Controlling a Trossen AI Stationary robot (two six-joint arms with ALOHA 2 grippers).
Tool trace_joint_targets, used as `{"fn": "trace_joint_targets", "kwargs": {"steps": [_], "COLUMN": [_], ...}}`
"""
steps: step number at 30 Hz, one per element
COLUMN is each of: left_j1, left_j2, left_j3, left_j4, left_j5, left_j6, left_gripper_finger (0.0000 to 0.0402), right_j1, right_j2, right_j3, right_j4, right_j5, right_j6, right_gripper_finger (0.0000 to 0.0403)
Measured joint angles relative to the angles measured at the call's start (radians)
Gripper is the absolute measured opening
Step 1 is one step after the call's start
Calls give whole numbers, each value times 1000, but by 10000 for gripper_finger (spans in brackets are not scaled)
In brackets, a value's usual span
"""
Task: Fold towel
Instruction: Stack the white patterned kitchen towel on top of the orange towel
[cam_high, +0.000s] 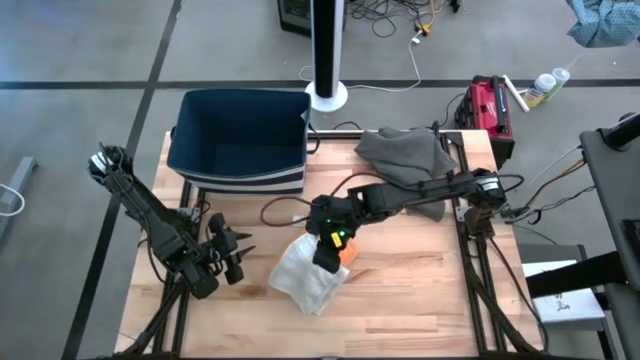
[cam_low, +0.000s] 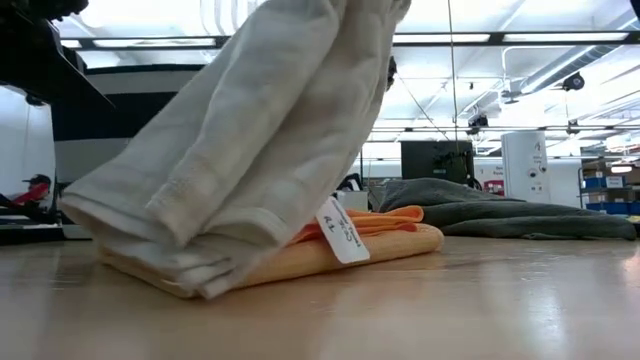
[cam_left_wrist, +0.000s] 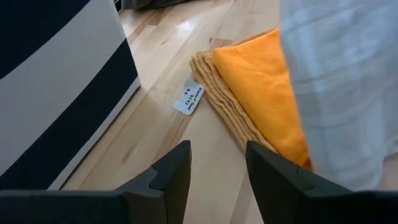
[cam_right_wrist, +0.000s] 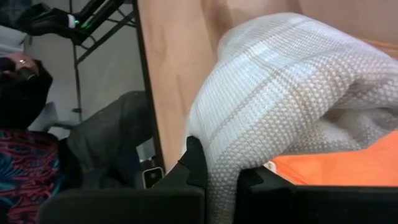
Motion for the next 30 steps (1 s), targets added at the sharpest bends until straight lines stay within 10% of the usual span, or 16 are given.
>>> {"fn": "trace_joint_targets", "kwargs": {"steps": [30], "left_j1": [0], "left_j2": [1], "left_j3": [-8], "left_j4": [1], "left_j5": [2], "left_j6": [-16], "left_gripper_finger": [135], "right_j1": [-21], "right_j2": [-5], "right_j3": [-69], "right_j4": [50], "right_j5": [9], "right_j6": [1], "right_gripper_finger": [11]}}
